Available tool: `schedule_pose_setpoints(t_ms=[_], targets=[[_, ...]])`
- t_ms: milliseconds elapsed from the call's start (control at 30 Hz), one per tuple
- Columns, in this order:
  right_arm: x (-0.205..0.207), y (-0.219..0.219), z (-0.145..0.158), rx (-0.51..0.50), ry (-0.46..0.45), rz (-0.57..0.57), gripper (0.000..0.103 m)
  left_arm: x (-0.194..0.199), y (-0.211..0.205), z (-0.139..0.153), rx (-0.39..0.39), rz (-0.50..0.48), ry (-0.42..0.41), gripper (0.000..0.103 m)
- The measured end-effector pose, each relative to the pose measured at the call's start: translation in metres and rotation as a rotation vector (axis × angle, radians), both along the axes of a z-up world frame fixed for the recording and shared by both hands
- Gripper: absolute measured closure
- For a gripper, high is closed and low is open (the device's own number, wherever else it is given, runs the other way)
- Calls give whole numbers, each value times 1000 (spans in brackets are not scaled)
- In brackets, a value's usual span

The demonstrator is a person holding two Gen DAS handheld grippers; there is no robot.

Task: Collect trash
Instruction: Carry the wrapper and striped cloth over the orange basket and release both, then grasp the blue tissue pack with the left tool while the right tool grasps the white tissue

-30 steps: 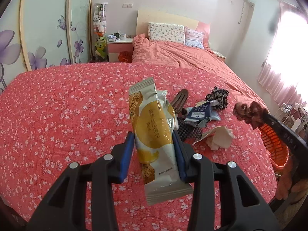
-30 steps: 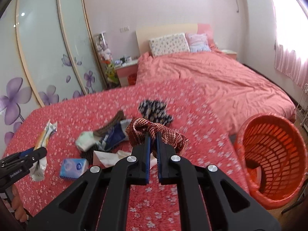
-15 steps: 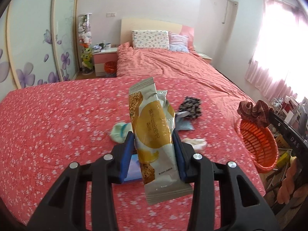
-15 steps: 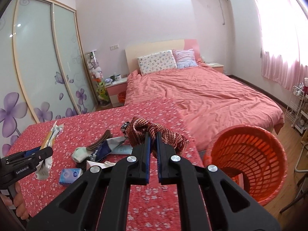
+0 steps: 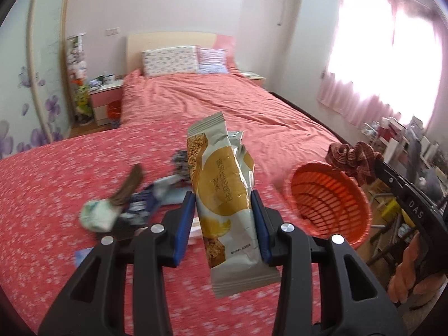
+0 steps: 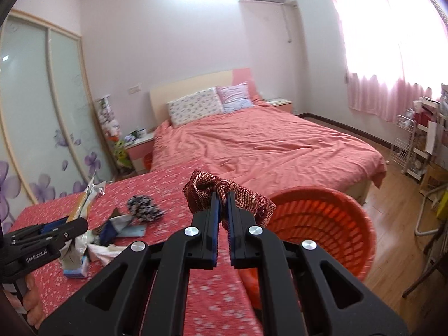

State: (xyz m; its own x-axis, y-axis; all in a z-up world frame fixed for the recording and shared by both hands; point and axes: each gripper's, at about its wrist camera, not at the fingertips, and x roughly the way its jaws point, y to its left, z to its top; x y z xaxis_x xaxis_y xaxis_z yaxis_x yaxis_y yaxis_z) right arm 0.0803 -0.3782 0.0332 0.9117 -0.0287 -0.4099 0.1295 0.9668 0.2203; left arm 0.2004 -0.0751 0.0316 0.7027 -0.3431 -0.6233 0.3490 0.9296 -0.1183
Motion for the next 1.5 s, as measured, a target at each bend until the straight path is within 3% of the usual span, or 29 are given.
schedule_pose_setpoints(t_ms=[500,733,767,833,867,900,967,1500], targets=[[1,-81,-21,60,15,-168,97,15,-143,-27,-9,-235,46,63],[9,-100,-32,109,35,-207,97,32,-190,-51,5,-292,92,62],[11,-104,-34,120,38,-210,96,34,-196,-55,10,-294,97,60],[19,-110,-39,142,56,-202,91,39,-205,-65,31,-290,104,44],[21,-112,-42,149,67,-200,86,44,-207,-67,42,-284,105,41],[24,-112,-45,148,80,-204,73,47,-209,-72,61,-269,109,39],[24,-116,-51,141,97,-218,65,51,-205,-78,76,-249,123,38],[12,-80,-37,52,133,-188,54,40,-89,-73,146,-64,81,32]])
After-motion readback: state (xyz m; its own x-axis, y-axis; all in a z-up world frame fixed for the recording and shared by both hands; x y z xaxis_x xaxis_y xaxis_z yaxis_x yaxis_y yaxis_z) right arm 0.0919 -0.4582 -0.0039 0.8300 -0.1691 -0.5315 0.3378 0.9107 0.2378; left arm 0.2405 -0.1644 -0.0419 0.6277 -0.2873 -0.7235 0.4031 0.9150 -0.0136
